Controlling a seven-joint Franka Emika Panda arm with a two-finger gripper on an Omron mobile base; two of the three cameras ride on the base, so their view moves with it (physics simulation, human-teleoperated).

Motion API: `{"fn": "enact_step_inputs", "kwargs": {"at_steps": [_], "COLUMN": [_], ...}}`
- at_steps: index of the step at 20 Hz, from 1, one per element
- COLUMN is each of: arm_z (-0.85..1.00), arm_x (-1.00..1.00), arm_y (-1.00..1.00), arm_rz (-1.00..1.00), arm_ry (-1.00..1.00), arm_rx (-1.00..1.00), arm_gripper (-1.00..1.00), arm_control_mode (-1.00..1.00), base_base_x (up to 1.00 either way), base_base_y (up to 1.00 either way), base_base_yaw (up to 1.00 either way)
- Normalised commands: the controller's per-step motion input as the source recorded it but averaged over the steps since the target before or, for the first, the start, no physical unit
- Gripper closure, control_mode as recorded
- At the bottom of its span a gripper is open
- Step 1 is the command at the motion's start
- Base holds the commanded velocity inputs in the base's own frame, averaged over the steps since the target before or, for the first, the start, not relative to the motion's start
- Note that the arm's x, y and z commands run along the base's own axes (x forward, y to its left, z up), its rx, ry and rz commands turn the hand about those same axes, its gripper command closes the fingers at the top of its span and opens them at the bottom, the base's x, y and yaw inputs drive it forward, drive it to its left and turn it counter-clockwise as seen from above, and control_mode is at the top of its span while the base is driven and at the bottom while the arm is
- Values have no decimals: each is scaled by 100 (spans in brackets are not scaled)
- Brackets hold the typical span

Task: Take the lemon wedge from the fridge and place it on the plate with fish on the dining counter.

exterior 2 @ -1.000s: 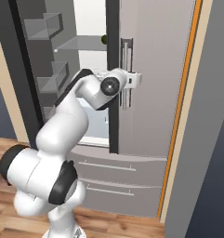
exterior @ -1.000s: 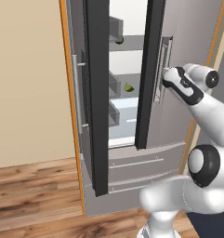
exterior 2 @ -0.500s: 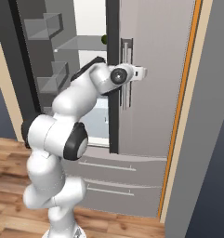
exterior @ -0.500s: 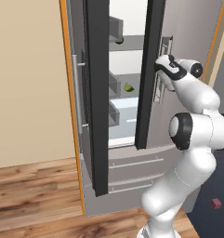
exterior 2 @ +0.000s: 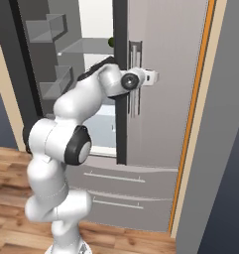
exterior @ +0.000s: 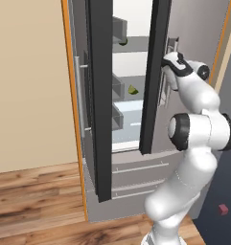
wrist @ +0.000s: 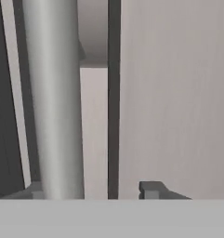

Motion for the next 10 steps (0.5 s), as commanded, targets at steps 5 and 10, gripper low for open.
{"fn": "enact_step_inputs", "kwargs": {"at_steps": [5,10], "arm_z": [-16,-14], "arm_x": [-99,-100], "arm_y": [-63,-67], "arm_rz": [-35,-41], "arm_ry": [-6,-10], "arm_rx": [-2,-4], "arm_gripper": [100,100], "arm_control_mode": [-100,-100], "base_base_x": [0,0], "base_base_y": [0,0], "base_base_yaw": [0,0]}}
